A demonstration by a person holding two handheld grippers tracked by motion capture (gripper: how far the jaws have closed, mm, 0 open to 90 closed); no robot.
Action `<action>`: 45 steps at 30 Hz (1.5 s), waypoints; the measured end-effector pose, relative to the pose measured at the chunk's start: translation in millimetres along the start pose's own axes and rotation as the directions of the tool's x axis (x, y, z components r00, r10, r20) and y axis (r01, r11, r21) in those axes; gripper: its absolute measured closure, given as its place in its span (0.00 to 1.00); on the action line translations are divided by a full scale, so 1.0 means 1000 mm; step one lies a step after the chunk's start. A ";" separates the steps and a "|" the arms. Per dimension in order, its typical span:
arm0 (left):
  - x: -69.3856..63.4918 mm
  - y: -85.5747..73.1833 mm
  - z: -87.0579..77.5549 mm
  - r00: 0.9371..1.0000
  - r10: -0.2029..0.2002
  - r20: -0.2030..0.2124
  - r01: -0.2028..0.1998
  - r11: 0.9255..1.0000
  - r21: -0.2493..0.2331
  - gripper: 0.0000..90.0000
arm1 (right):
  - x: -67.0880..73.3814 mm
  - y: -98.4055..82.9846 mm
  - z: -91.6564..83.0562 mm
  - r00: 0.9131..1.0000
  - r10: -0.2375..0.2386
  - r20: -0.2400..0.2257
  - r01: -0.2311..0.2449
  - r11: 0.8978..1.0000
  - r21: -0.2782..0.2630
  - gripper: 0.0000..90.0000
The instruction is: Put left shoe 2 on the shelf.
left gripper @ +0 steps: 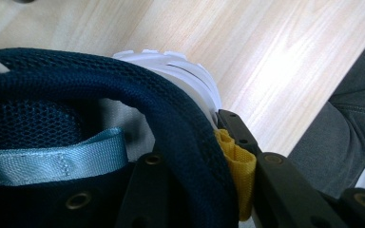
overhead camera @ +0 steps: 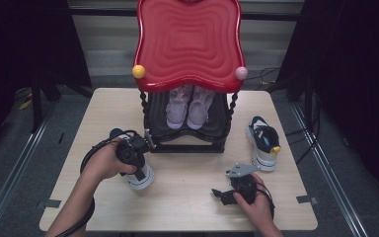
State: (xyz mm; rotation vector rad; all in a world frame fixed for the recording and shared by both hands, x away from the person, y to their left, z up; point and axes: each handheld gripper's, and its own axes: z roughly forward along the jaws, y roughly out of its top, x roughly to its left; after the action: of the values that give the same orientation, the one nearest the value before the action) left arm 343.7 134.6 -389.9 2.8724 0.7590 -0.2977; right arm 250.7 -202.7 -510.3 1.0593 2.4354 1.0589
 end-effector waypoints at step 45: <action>-0.017 0.011 -0.120 0.996 0.074 -0.043 -0.072 0.996 0.046 0.83 | 0.000 0.000 0.000 1.000 0.001 0.000 -0.001 1.000 0.000 0.15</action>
State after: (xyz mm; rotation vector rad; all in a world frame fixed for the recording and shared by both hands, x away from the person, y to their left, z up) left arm 352.6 141.4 -268.8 2.9496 0.6611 -0.2453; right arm 250.8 -202.8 -510.0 1.0611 2.4348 1.0592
